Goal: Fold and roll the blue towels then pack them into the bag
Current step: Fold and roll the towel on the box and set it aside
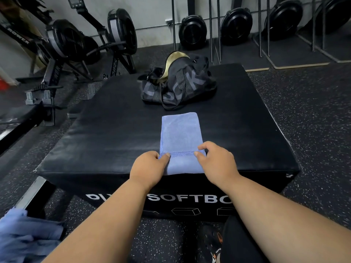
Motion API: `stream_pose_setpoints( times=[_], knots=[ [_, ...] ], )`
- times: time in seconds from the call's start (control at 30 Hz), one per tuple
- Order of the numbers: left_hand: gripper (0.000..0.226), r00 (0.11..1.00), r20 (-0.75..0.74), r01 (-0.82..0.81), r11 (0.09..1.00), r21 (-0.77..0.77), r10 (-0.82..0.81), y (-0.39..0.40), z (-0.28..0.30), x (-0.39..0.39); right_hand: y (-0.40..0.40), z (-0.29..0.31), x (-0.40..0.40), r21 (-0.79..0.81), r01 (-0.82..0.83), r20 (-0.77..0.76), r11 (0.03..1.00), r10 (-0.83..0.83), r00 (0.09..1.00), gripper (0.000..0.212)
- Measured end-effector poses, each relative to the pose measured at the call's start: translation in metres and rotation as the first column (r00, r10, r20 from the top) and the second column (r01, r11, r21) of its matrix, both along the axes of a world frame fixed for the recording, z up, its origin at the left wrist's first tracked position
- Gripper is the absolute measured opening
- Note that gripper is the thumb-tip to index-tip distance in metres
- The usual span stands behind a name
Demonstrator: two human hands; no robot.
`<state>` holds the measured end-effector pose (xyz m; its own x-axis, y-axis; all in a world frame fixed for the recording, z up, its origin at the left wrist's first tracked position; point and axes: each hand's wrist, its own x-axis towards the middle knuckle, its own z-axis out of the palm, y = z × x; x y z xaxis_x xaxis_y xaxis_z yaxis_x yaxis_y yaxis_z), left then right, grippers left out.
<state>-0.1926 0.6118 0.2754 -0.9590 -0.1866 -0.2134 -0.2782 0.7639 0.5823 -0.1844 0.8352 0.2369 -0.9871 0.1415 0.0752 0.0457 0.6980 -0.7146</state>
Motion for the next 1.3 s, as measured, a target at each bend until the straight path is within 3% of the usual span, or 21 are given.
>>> stream_pose_setpoints(
  times=[0.13,0.2,0.27,0.33,0.4,0.43,0.5,0.57,0.77,0.87,0.93,1.0,1.23,1.3],
  knots=[
    [0.033,0.992,-0.111,-0.059,0.997,-0.043,0.054,0.005,0.002,0.006,0.0,-0.001,-0.005,0.04,0.006,-0.005,0.999,-0.006,1.0,0.019],
    [0.029,0.969,-0.248,-0.018,0.994,-0.105,-0.008,0.006,0.002,0.01,0.001,0.0,-0.006,0.017,0.002,-0.009,1.0,-0.002,1.0,0.017],
    [0.025,0.88,-0.443,0.096,0.978,-0.187,-0.171,0.003,-0.003,0.013,0.002,-0.001,-0.005,0.0,0.0,-0.017,1.0,0.0,1.0,0.014],
    [0.032,0.751,-0.511,0.296,0.905,-0.305,-0.418,-0.002,-0.01,0.015,0.002,-0.001,-0.005,0.002,-0.003,-0.019,1.0,0.003,1.0,0.013],
    [0.049,0.68,-0.398,0.453,0.78,-0.432,-0.616,-0.007,-0.02,0.02,0.001,-0.001,-0.005,0.024,-0.008,-0.024,1.0,0.009,1.0,0.012],
    [0.058,0.692,-0.293,0.498,0.73,-0.468,-0.66,-0.009,-0.024,0.023,0.001,0.0,-0.005,0.032,-0.01,-0.025,0.999,0.011,1.0,0.013],
    [0.071,0.756,-0.099,0.537,0.699,-0.473,-0.648,-0.015,-0.033,0.025,0.001,0.001,-0.005,0.031,-0.011,-0.02,0.999,0.011,1.0,0.014],
    [0.081,0.784,-0.034,0.534,0.7,-0.474,-0.62,-0.021,-0.04,0.025,0.001,0.002,-0.004,0.025,-0.013,-0.01,1.0,0.013,1.0,0.014],
    [0.074,0.779,-0.019,0.542,0.688,-0.483,-0.627,-0.025,-0.031,0.014,0.008,0.01,0.007,0.028,-0.076,-0.1,0.997,0.079,0.992,0.017],
    [0.066,0.801,-0.062,0.523,0.746,-0.412,-0.595,-0.022,-0.022,0.017,0.013,0.014,0.02,0.114,-0.208,-0.173,0.972,0.225,0.959,0.033],
    [0.061,0.811,-0.1,0.509,0.78,-0.365,-0.576,-0.021,-0.015,0.021,0.015,0.017,0.03,0.232,-0.343,-0.089,0.91,0.371,0.924,0.057],
    [0.055,0.813,-0.126,0.504,0.795,-0.338,-0.569,-0.02,-0.011,0.027,0.016,0.015,0.035,0.322,-0.427,0.0,0.845,0.451,0.892,0.066],
    [0.016,0.854,-0.14,0.479,0.863,-0.161,-0.501,-0.027,0.011,0.046,0.021,0.02,0.032,0.204,-0.336,-0.136,0.919,0.367,0.92,0.049],
    [0.016,0.865,-0.137,0.469,0.875,-0.118,-0.482,-0.03,0.015,0.048,0.02,0.021,0.03,0.165,-0.347,-0.112,0.923,0.367,0.923,0.045]
  ],
)
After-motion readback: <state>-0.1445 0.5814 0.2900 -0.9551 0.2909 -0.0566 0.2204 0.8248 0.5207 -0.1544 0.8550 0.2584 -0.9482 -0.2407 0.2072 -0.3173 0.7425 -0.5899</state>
